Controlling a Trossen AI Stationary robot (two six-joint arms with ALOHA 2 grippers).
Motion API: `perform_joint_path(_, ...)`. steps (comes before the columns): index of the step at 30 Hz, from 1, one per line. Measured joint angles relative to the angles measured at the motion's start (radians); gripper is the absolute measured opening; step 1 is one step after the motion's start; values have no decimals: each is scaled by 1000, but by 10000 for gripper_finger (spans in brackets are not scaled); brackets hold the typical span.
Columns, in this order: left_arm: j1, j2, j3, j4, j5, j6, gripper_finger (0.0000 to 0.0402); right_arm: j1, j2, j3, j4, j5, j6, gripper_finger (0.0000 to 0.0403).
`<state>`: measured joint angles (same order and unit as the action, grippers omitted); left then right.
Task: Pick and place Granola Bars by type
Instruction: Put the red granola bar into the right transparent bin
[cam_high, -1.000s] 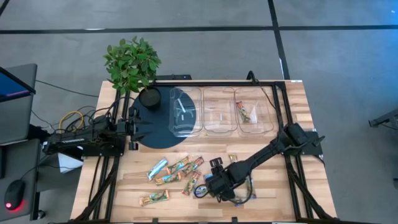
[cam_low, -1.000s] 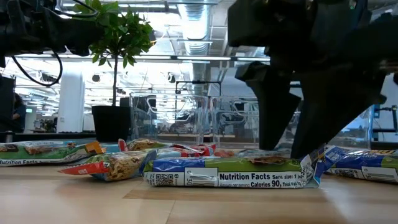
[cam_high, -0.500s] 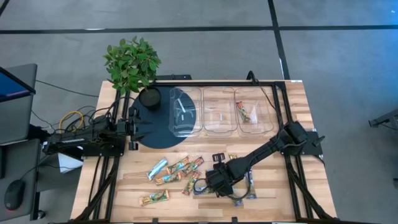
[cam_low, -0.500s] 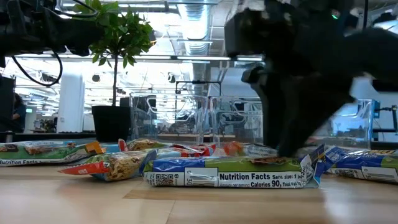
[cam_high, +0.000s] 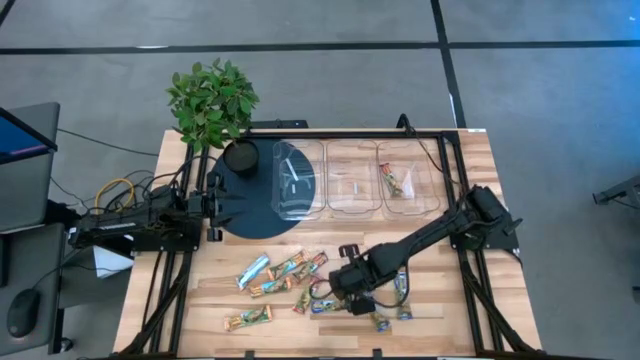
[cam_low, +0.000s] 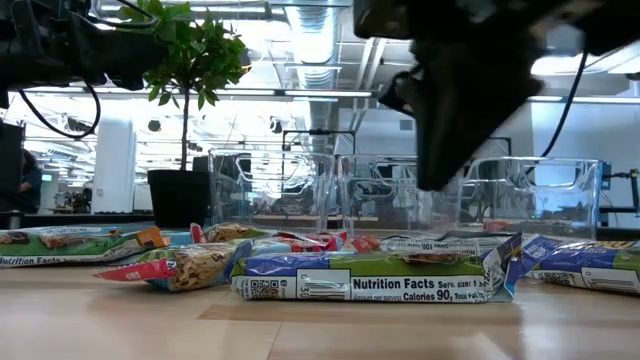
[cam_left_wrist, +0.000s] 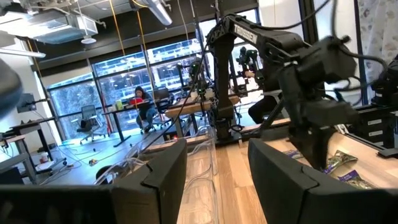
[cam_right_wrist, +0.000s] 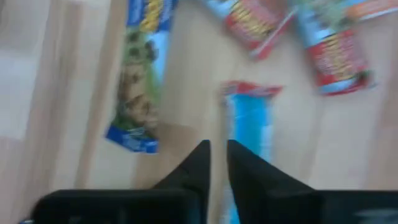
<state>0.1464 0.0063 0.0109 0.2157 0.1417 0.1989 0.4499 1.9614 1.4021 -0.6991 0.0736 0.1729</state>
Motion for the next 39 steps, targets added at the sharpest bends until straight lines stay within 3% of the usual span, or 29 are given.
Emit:
perform_joint_path(10, 0, 0, 0, 0, 0, 0, 167, -6, 25, -1, -6, 32, 37, 208)
perform_joint_path(15, 0, 0, 0, 0, 0, 0, 167, 7, 25, -20, 14, 86, 36, 249)
perform_joint_path(30, 0, 0, 0, 1, 0, 1, 167, 16, 71, -51, -26, 127, 96, 250)
perform_joint_path(39, 0, 0, 0, 0, 0, 1, 167, 17, 73, -51, -19, 124, 99, 168)
